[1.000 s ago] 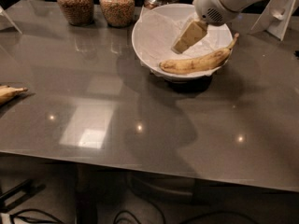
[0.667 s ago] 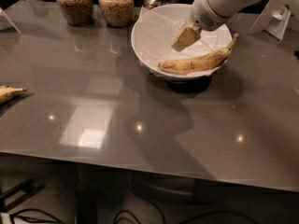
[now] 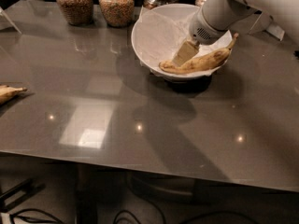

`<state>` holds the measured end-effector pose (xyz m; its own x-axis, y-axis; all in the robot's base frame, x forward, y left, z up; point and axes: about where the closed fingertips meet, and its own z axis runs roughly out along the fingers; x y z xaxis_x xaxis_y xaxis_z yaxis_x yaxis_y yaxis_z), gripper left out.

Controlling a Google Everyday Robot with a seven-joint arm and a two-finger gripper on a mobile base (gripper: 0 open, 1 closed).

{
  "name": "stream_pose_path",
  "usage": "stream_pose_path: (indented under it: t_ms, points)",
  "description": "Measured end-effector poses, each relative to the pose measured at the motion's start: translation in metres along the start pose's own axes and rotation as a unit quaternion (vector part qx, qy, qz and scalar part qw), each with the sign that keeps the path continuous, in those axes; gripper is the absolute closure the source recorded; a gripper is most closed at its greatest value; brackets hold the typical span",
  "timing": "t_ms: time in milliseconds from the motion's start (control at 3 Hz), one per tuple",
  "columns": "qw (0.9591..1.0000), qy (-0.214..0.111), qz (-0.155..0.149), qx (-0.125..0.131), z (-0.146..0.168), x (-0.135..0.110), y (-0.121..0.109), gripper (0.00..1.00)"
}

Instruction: Pick banana from white bowl

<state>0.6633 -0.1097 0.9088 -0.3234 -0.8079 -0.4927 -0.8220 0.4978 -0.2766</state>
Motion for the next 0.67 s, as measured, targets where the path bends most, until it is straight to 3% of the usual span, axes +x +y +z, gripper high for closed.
stream_pose_path:
  t_ms: [667]
  points:
    - [0.9980,0.038,0.039,-0.033,0.023,0.031,0.009,0.44]
